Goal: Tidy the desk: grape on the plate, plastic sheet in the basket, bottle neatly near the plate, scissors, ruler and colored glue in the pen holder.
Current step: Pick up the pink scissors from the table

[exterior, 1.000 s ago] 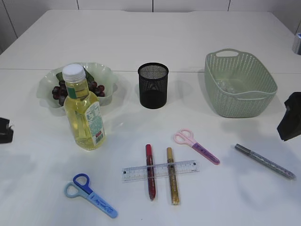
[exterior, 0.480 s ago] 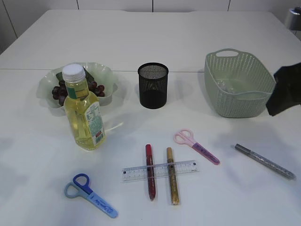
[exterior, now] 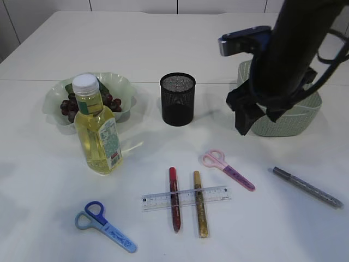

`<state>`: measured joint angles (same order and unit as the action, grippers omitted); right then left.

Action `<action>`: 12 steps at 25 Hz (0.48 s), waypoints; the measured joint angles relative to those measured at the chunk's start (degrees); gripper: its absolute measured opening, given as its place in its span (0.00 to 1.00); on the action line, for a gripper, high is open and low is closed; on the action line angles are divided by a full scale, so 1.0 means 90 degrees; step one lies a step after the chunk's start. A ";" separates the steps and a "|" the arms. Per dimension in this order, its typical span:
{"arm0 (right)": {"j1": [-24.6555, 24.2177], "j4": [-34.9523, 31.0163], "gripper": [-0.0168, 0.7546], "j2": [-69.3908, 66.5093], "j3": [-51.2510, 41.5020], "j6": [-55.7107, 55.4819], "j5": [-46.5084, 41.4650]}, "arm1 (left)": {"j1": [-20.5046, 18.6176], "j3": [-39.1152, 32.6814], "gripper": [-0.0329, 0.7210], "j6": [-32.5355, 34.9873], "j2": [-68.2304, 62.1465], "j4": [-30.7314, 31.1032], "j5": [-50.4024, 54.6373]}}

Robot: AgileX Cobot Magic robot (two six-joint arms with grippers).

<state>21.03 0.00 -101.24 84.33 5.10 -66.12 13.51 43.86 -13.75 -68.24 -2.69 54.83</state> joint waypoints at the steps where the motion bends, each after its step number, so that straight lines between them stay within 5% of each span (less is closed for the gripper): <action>1: 0.0068 0.0000 0.75 -0.0249 0.0116 0.0023 -0.0013 | 0.0000 0.0000 0.47 0.0159 0.0000 0.0000 0.0057; 12: 0.0135 0.0000 0.66 -0.1423 0.0312 0.0573 0.0042 | 0.0000 0.0000 0.46 0.0393 0.0000 -0.0064 0.0389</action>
<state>22.25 0.00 -114.05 87.14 10.26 -65.74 13.51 43.86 -10.21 -68.24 -3.27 58.33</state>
